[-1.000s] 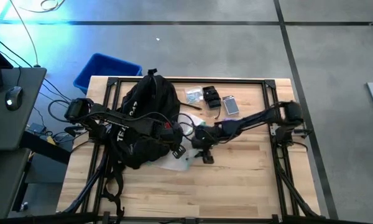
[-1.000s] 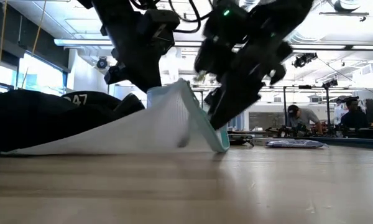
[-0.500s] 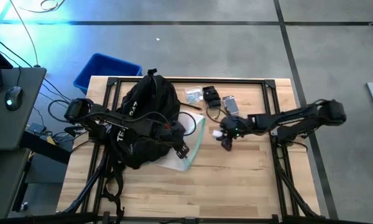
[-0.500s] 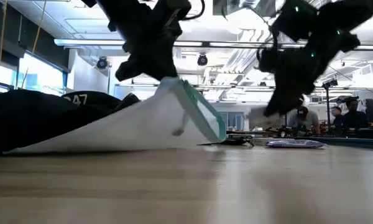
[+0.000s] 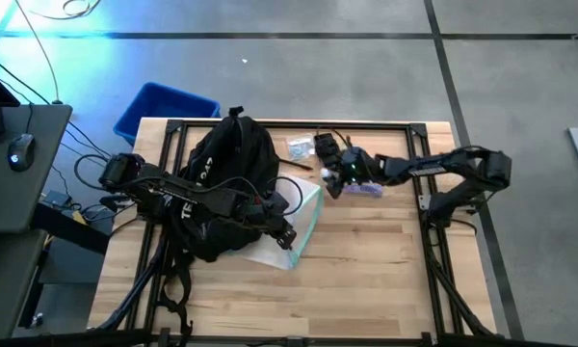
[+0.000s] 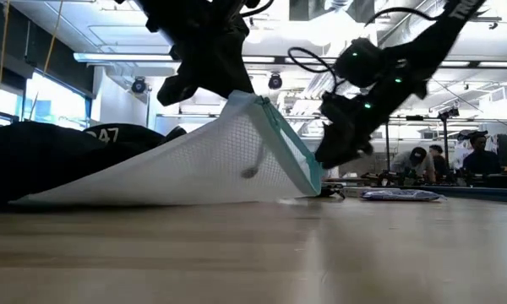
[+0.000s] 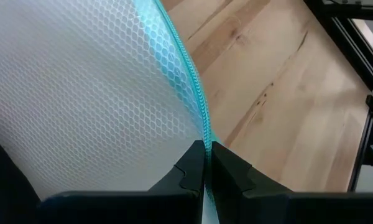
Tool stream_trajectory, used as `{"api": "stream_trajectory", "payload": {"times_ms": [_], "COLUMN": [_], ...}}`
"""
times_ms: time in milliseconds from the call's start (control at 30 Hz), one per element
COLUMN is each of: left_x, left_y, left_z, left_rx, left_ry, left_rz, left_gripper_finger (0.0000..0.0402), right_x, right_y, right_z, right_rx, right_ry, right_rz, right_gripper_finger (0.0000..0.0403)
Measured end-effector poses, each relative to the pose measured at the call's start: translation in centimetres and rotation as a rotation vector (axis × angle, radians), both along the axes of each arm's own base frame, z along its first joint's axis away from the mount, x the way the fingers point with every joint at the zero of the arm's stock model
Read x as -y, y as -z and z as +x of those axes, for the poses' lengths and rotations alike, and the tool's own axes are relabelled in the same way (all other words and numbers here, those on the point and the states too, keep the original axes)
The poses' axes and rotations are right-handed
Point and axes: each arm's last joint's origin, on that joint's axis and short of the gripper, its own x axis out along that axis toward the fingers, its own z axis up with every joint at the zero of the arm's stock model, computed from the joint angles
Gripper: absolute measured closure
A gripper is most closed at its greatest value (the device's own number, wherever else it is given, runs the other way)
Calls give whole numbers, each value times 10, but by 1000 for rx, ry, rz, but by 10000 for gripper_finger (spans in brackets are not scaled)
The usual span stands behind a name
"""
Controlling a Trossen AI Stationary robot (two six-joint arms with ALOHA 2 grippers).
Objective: Unpack backpack
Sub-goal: Remove the charger adapter from the zip bag, then remove the pink earphones into the zip bag
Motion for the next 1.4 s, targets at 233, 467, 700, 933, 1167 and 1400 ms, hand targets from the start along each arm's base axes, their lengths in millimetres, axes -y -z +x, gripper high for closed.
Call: {"api": "stream_trajectory", "payload": {"times_ms": [233,467,700,933,1167,1400], "left_x": [1,1,6,8,9,6], "left_y": [0,-3,-11,-9,-9,-8], "left_z": [0,2,10,8,8,8], "left_rx": [7,48,152,123,119,105], "left_ry": [-40,-63,31,156,192,235], "left_rz": [-29,-35,-15,-28,-41,-91], "left_gripper_finger": [402,402,402,402,402,402], "right_x": [12,-42,-125,-156,-151,-151], "right_y": [-19,-53,-29,-15,12,35], "right_z": [15,6,-9,2,27,64], "right_rx": [34,194,106,149,205,196], "right_ry": [-91,-522,-734,-587,-493,-404], "right_rz": [-10,90,185,-58,-30,-89], "right_gripper_finger": [131,135,138,138,138,138]}}
